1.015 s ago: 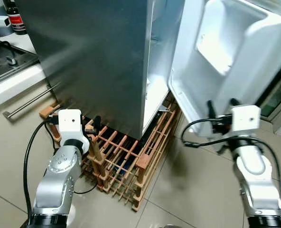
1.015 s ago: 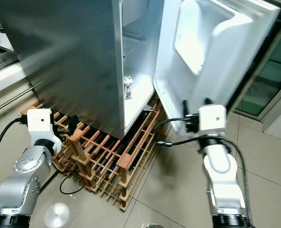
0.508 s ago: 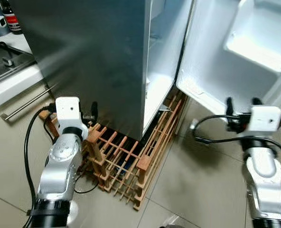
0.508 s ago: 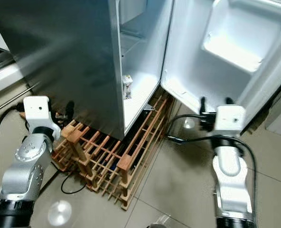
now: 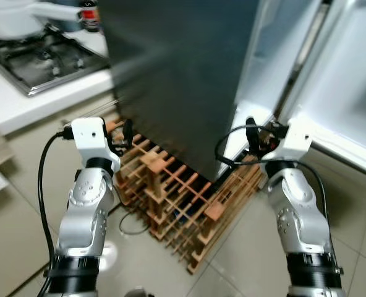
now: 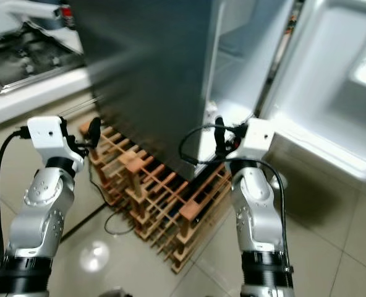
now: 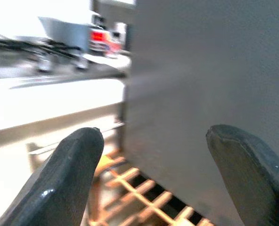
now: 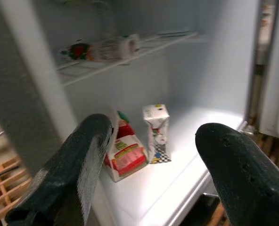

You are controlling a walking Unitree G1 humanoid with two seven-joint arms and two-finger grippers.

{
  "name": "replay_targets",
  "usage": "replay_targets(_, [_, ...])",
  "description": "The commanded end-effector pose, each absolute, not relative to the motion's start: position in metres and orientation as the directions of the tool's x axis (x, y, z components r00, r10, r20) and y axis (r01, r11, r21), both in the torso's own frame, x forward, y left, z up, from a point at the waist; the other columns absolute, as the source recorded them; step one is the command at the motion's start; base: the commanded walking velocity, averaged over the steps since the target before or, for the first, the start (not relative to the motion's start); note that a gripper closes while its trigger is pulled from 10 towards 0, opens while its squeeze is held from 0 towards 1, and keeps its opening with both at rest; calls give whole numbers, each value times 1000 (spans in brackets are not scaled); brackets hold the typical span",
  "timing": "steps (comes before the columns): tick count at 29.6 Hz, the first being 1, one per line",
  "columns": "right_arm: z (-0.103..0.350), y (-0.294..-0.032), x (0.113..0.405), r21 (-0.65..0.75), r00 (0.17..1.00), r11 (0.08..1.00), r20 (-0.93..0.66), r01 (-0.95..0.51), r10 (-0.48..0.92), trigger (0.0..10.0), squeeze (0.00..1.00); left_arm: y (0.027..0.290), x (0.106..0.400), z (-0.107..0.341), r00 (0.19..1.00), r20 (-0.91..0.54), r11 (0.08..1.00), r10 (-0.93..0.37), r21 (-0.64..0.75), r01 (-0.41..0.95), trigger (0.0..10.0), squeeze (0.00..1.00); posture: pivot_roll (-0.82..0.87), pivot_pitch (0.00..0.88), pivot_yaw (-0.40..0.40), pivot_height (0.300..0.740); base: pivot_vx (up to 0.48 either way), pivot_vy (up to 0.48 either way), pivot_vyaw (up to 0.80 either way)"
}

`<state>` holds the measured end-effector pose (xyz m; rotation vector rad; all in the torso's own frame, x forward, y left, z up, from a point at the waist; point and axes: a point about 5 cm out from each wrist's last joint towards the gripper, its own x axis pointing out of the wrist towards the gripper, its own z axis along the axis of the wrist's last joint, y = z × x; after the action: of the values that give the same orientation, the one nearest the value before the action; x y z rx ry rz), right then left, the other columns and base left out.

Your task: Restocking fridge

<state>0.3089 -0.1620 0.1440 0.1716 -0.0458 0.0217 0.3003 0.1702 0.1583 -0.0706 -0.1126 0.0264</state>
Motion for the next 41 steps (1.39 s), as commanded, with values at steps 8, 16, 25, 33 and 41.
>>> replay_targets(8, [152,-149,310,62,989,992,108,-109,102,10000,0,161,304,169,986,165,999,-6,-45,14,10000,0,-77,0,-12,740,-31,0,679])
replay_targets(16, [154,-148,309,50,984,989,125,-138,131,10000,0,156,303,168,987,156,997,-42,-52,51,10000,0,-81,0,0,740,0,0,667])
replay_targets(25, [150,-137,308,67,979,984,126,-168,159,10000,0,163,302,161,993,117,1000,22,9,-24,10000,0,-60,0,7,740,0,0,647])
replay_targets(33, [152,-144,314,112,985,985,129,-128,113,10000,0,166,302,162,991,124,997,41,56,-48,10000,0,-47,0,-7,740,0,0,638])
replay_targets(41, [151,-140,313,99,981,982,127,-158,145,10000,0,164,300,162,989,135,996,64,49,-71,10000,0,-36,0,-30,740,0,0,627])
